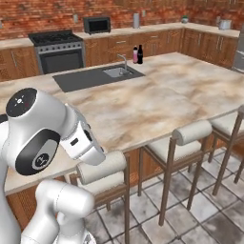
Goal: Place the large bottle from the dining counter next to the other large bottle outside the sink, and place the small bottle from the dining counter next to the other small bottle inside the sink.
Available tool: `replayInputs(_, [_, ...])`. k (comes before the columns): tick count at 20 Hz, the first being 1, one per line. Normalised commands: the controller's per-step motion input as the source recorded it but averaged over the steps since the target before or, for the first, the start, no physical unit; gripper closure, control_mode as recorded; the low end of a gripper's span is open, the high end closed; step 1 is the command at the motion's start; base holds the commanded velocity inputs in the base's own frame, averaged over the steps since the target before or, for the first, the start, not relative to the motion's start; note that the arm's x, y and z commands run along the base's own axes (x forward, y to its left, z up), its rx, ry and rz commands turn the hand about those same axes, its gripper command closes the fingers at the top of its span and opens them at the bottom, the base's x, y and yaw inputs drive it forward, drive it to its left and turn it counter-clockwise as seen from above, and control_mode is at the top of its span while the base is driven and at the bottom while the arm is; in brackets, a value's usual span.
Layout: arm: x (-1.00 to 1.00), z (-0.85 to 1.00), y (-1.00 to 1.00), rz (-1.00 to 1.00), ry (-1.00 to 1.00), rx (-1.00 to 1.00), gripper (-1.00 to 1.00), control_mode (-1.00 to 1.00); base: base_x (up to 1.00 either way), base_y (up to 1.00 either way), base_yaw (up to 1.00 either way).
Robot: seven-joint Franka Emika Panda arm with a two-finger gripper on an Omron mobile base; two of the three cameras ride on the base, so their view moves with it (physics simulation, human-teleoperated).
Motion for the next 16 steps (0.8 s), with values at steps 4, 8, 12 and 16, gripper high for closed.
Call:
replayInputs(4, [0.0,0.0,0.0,0.0,0.0,0.0,-1.0,1.0,0.0,0.0,0.25])
replayInputs(8, [0.0,0.0,0.0,0.0,0.0,0.0,-1.0,1.0,0.0,0.0,0.25])
replayInputs(12, [0.0,0.0,0.0,0.0,0.0,0.0,-1.0,1.0,0.0,0.0,0.25])
replayInputs(16, [0.0,0.0,0.0,0.0,0.0,0.0,-1.0,1.0,0.0,0.0,0.25])
